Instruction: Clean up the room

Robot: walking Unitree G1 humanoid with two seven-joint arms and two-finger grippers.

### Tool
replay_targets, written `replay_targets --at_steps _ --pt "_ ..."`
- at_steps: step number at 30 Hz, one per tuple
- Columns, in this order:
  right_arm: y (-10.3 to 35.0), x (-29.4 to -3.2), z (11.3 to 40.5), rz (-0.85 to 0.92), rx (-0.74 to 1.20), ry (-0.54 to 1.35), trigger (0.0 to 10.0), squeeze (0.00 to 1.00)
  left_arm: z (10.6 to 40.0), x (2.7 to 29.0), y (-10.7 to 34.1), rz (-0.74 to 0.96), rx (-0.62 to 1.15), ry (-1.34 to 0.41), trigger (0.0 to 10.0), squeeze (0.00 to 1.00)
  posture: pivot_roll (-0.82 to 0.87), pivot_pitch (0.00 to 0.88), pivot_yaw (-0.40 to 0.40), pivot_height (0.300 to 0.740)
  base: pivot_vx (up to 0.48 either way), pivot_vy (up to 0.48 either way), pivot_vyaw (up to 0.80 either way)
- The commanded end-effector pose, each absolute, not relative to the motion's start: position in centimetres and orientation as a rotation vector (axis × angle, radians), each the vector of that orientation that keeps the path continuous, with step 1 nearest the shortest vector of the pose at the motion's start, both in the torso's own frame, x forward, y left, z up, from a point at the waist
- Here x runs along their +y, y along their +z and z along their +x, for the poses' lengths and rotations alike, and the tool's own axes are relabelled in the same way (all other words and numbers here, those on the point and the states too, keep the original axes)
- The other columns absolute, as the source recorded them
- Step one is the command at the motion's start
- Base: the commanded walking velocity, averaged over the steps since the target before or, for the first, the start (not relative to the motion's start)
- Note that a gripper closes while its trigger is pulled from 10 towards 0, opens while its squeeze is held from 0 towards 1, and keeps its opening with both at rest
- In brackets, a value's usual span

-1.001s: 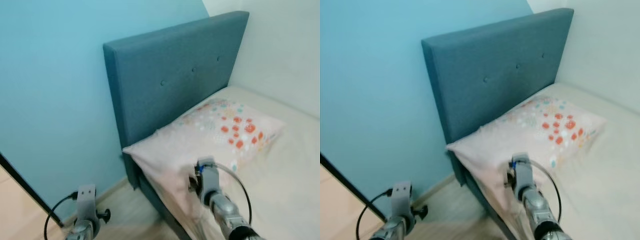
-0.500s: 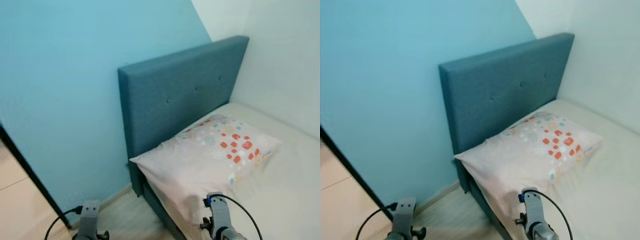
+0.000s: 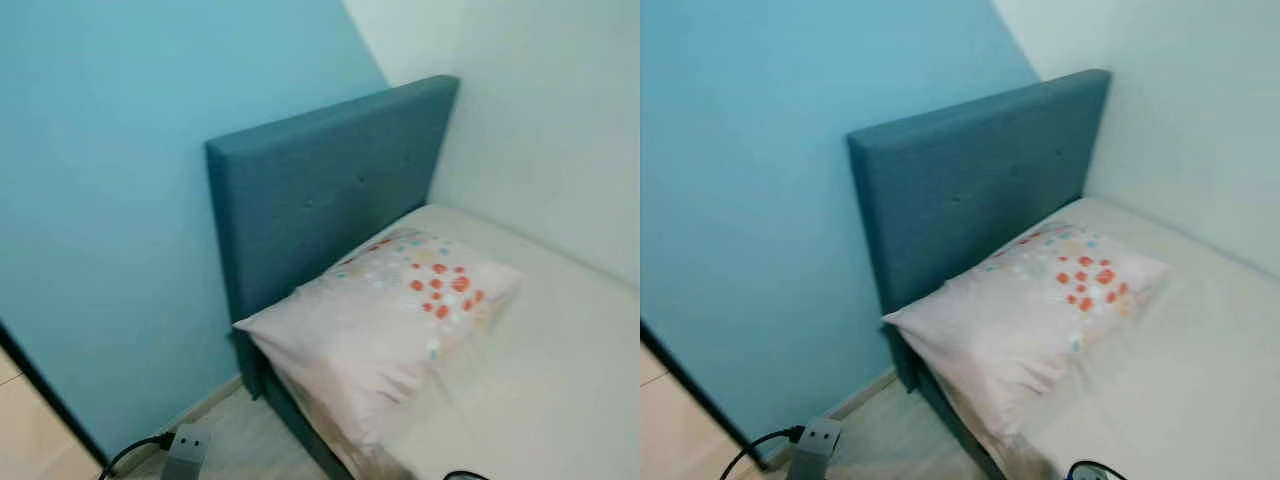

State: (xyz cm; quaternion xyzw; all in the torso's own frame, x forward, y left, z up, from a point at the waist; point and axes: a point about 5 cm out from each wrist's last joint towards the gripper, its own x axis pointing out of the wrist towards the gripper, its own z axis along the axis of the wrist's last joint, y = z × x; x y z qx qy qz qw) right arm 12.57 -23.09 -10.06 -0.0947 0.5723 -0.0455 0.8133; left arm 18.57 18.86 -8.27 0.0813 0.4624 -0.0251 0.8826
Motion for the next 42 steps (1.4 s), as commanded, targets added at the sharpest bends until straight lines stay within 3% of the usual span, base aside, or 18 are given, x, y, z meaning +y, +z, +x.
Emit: replay_targets --at_steps 1,19,20,21,22,35,42 --pt "-10.2 -23.4 12.1 -0.247 1.252 -0.089 10.0 0.00 18.4 18.4 -8.4 0.183 0.975 -0.090 10.0 0.00 0.00 0.000 -0.022 0.740 0.000 0.000 -0.65" --pt "-10.3 -24.1 11.1 -0.358 1.282 -0.043 10.0 0.00 18.0 19.2 -8.5 0.175 0.993 -0.079 10.0 0.00 0.02 0.000 -0.029 0.740 0.000 0.000 -0.65" --pt "-10.3 -24.0 11.1 -0.342 1.282 -0.033 10.0 0.53 18.1 19.2 -8.5 0.133 0.995 -0.065 10.0 1.00 0.02 0.000 -0.031 0.740 0.000 0.000 -0.64" --pt "-10.3 -24.0 11.1 -0.342 1.282 -0.033 10.0 0.53 18.1 19.2 -8.5 0.133 0.995 -0.065 10.0 1.00 0.02 0.000 -0.031 0.740 0.000 0.000 -0.64" --pt "-10.3 -23.9 11.1 -0.325 1.279 -0.033 10.0 1.00 18.1 19.2 -8.5 0.117 0.995 -0.053 10.0 1.00 0.02 0.000 -0.032 0.740 0.000 0.000 -0.68" --pt "-9.6 -24.2 13.1 -0.256 1.189 -0.061 10.0 1.00 17.7 20.8 -8.5 0.160 1.009 0.059 10.0 1.00 0.05 0.000 -0.055 0.740 0.000 0.000 -0.69" --pt "-9.3 -22.3 15.2 -0.218 1.132 -0.040 10.0 1.00 16.9 22.3 -8.5 0.217 1.031 0.116 10.0 1.00 0.06 0.000 -0.064 0.740 0.000 0.000 -0.69"
